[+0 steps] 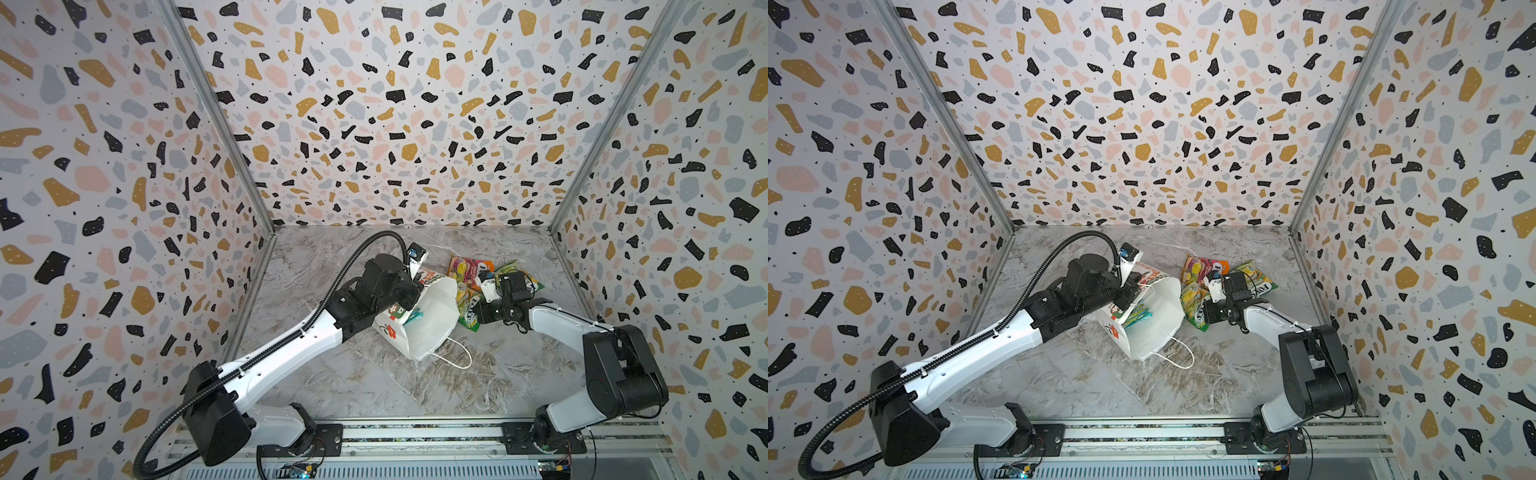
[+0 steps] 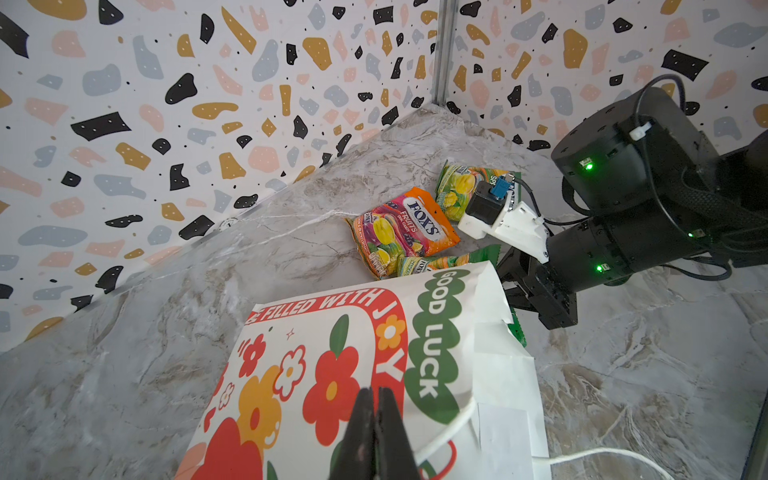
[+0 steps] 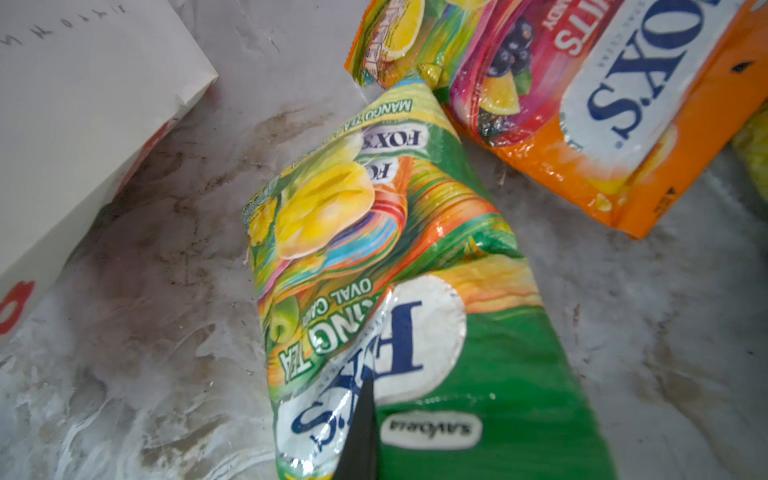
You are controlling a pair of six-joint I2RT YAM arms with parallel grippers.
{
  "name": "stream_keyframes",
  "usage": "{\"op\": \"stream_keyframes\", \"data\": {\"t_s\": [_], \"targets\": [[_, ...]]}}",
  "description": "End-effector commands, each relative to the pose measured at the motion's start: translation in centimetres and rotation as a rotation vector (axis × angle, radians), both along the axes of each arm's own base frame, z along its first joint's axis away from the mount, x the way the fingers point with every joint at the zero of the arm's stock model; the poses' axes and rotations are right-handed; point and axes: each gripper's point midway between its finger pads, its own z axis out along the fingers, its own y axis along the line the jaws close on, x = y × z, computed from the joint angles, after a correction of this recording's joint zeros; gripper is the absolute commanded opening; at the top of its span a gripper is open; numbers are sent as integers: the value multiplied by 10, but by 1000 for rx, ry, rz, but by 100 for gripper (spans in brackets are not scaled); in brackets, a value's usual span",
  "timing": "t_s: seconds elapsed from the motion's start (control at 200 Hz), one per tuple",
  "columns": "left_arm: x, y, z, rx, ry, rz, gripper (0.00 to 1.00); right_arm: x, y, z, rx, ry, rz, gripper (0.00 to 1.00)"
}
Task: Take the snacks out of the paper bag
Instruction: 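Lower the green packet beside the other packets and open the right gripper, then move the open right gripper back into the bag opening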
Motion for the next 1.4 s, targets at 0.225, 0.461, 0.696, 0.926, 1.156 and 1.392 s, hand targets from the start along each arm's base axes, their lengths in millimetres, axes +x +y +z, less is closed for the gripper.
{"op": "stream_keyframes", "data": {"t_s": [0.225, 0.461, 0.696, 0.926, 1.156, 1.392], "targets": [[3, -3, 14, -10, -32, 2, 0, 12, -15, 1, -93, -18, -42, 27], [4, -2, 15, -10, -34, 3, 0, 17, -25, 9, -121, -49, -104, 43], [3, -2, 14, -11, -32, 1, 0, 17, -37, 34, -100, -136, -208, 52], [2, -3, 16, -15, -31, -7, 0, -3, -5, 92, 148, -275, -109, 53], [2, -3, 16, -17, -32, -8, 0, -52, 37, 148, 446, -351, 120, 52], [2, -4, 16, -19, -31, -8, 0, -98, 83, 166, 517, -362, 341, 52]]}}
